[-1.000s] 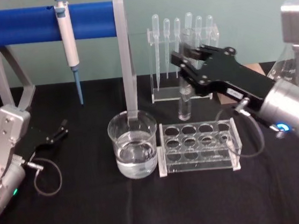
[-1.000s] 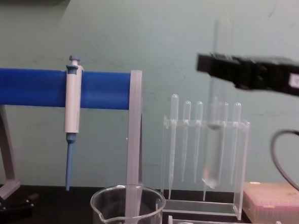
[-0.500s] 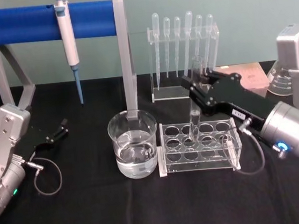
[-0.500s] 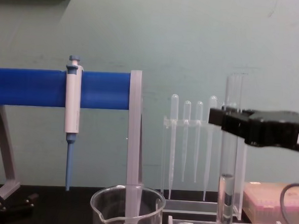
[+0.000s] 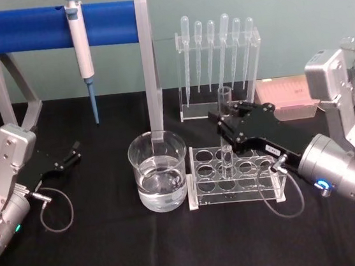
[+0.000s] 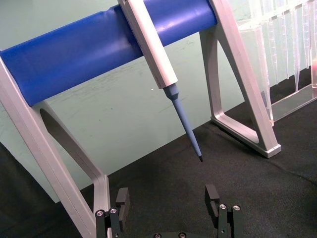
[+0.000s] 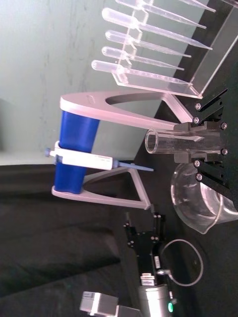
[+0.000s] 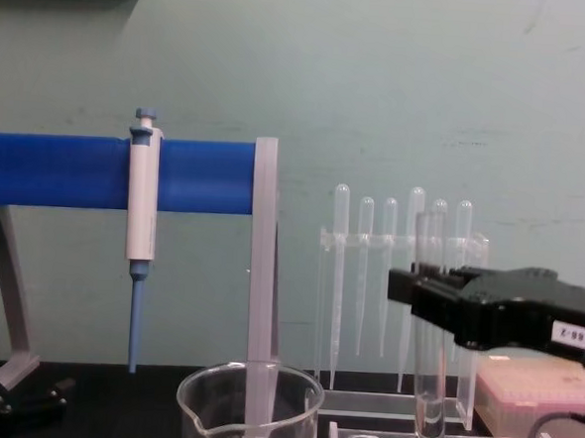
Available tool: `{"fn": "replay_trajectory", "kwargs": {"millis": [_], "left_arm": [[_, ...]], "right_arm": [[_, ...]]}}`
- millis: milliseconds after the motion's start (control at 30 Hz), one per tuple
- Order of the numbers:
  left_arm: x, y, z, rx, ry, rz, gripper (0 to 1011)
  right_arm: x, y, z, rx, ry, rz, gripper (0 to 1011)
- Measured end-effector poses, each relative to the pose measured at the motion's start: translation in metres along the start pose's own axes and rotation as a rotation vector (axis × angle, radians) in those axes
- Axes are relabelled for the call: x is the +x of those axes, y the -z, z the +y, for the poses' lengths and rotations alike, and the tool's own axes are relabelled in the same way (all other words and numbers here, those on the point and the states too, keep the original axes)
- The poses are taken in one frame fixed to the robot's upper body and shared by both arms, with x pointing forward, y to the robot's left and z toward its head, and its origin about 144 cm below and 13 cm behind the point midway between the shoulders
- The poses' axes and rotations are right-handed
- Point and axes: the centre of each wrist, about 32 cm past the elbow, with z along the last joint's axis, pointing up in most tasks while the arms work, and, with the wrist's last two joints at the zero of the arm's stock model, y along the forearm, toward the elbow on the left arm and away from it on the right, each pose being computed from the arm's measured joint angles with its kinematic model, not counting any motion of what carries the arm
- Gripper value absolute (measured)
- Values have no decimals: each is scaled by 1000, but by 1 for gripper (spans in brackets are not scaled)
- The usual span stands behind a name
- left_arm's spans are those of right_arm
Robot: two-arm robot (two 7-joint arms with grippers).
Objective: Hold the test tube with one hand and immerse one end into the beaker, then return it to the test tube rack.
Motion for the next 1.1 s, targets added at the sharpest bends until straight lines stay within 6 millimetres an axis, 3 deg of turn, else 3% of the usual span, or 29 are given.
{"fn": "replay_trajectory", "kwargs": {"millis": [733,933,1100], "left_arm": [[0,0,0,0,0,0,1000],[0,0,0,0,0,0,1000],[0,0,0,0,0,0,1000]], "right_arm": [[0,21,14,-114,-52,-80,228],[-3,20,13,-137,-54,-94,384],[-8,16,-5,-178,-31,-90,543]]}}
